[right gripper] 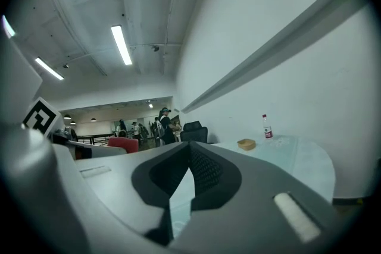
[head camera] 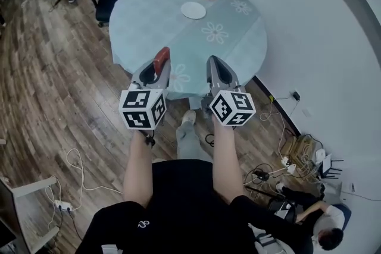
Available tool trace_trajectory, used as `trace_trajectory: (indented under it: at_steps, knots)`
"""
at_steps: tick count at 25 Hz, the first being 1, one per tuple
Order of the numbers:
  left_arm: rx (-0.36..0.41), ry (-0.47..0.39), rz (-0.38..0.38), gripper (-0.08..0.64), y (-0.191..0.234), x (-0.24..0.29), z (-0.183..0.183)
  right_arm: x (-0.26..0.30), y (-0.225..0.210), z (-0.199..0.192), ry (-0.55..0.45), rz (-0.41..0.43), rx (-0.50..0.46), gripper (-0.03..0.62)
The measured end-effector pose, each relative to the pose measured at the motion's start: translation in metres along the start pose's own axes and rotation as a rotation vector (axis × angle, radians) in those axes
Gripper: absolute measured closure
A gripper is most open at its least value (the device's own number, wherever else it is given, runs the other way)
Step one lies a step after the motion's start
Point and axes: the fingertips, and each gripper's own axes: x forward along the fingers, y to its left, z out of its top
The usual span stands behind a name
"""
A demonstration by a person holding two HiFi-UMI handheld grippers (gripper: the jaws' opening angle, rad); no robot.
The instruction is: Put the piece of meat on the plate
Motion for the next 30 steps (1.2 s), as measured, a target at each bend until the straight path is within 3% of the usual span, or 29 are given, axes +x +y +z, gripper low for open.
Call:
trace_trajectory:
  at_steps: [6,15,22,30]
  knots:
    - [-0.029,0.086,0.046,0.469,0.024,0.114,-0.012,0.085,-0.089,-0.011,0.065,-0.009,0.05,0.583]
    - [-0.039,0.151,-0.005,0.469,-0.014,0.27,-0.001,0.163,-0.251,0.029,0.058,-0.084,0.106,0.583]
    - [-0.091,0.218,0.017,0.469,0.002,0.315,-0.013,0.199,-0.274,0.003,0.12,-0.045,0.149,0.583]
    - [-0.151,0.339,-0.034,0.469,0.016,0.354,-0.052,0.222,-0.299,-0.04,0.189,-0.086,0.211,0.583]
